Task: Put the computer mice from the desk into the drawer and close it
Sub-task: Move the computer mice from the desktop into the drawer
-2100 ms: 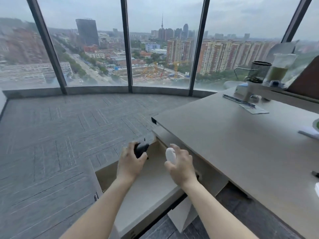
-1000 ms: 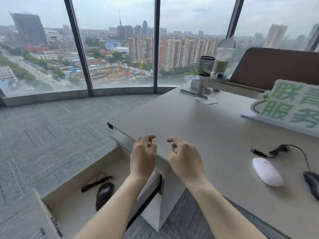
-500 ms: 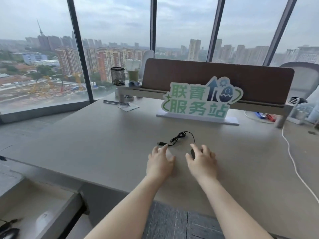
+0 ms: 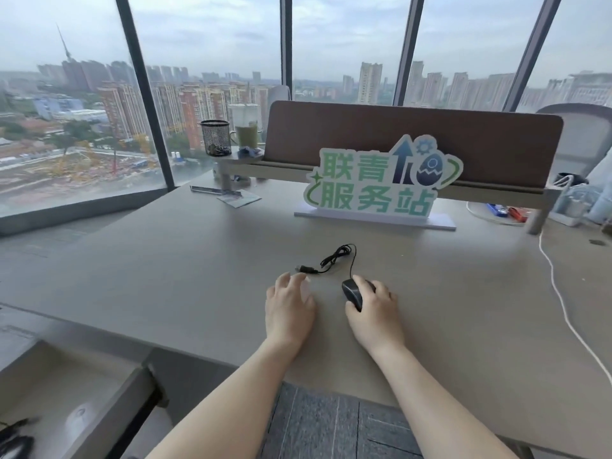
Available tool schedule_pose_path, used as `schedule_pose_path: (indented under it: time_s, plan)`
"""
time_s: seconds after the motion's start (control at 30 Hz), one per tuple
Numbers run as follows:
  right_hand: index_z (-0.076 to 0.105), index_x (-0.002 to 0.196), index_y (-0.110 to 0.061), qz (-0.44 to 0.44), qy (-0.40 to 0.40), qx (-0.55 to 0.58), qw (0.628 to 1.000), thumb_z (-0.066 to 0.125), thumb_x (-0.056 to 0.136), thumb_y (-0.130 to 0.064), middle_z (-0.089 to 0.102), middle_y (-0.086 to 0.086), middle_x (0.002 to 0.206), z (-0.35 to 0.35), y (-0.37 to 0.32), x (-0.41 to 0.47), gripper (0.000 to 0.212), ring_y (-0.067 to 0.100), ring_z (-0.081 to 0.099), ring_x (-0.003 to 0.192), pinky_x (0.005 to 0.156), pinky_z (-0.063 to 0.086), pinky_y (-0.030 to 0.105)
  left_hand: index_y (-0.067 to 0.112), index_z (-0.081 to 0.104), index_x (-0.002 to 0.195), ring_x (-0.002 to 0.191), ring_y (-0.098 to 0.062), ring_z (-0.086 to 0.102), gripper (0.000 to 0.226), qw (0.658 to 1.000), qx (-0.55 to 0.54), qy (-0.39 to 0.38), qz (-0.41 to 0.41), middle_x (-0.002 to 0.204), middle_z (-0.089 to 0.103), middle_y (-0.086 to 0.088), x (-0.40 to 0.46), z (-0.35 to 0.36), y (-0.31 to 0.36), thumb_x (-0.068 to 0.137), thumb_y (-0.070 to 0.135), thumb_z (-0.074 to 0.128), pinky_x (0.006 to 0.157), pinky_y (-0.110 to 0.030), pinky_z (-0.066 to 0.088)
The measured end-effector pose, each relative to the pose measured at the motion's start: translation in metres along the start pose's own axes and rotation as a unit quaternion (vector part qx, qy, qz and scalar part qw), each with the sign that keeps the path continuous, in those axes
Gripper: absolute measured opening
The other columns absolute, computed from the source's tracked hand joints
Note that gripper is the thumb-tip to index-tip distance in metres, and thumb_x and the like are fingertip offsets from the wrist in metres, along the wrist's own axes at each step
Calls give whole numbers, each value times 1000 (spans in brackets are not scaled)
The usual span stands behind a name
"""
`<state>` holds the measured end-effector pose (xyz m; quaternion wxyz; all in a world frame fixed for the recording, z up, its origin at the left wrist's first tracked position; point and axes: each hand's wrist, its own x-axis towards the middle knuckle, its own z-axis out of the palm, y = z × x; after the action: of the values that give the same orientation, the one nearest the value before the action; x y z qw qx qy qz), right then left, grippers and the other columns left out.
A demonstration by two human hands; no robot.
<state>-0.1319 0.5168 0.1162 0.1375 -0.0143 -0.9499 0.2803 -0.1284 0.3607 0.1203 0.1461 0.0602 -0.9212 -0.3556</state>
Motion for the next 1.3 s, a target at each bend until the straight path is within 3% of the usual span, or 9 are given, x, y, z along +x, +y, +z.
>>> schedule_pose_path:
  time_s: [0.27, 0.5, 0.67, 0.77, 0.97, 1.17, 1.3]
  plan:
    - [51, 135, -29, -144, 28, 148, 978, 61, 88, -23, 50, 7, 136, 10, -137, -41, 48, 29, 43, 115, 100, 36, 36, 17, 59, 124, 115, -28, 53, 41, 982, -72, 172, -10, 131, 54, -7, -17, -130, -65, 84, 19, 62, 100, -39, 42]
    - [52, 133, -33, -263, -33, 293, 918, 62, 89, -21, 52, 4, 130, 55, -287, -107, 46, 12, 40, 111, 93, 31, 24, 19, 55, 126, 115, -27, 50, 42, 950, -15, 289, -115, 131, 52, -6, -70, -261, -186, 84, 21, 61, 88, -30, 39]
    - [49, 136, -35, -300, -88, 351, 883, 60, 91, -23, 51, -2, 133, 91, -358, -143, 47, 14, 41, 119, 87, 28, 7, 21, 54, 125, 110, -30, 50, 39, 924, 37, 322, -203, 126, 51, -8, -115, -316, -259, 86, 22, 59, 83, -34, 42]
    - [48, 138, -30, -295, -123, 358, 877, 59, 92, -25, 52, 1, 135, 117, -383, -157, 47, 17, 42, 124, 96, 27, 15, 20, 54, 125, 109, -32, 52, 40, 911, 60, 320, -255, 127, 51, -11, -135, -333, -292, 86, 23, 58, 91, -43, 46]
    - [48, 139, -26, -265, -204, 316, 888, 60, 91, -27, 52, 5, 136, 185, -396, -177, 49, 24, 43, 124, 106, 36, 36, 20, 46, 136, 120, -35, 44, 51, 898, 82, 230, -367, 137, 44, -12, -160, -327, -350, 85, 23, 51, 100, -43, 35]
    - [41, 144, -26, -233, -362, 157, 889, 53, 93, -31, 43, 10, 145, 266, -370, -211, 52, 30, 36, 127, 107, 34, 38, 28, 26, 150, 128, -35, 34, 60, 863, 133, 81, -480, 151, 33, -12, -170, -285, -389, 92, 30, 40, 103, -41, 34]
    - [39, 144, -27, -215, -422, 37, 880, 49, 92, -33, 42, 11, 145, 302, -355, -229, 53, 32, 30, 132, 111, 32, 41, 27, 32, 143, 127, -33, 33, 52, 844, 150, 21, -514, 142, 38, -14, -170, -264, -403, 93, 26, 42, 102, -40, 34]
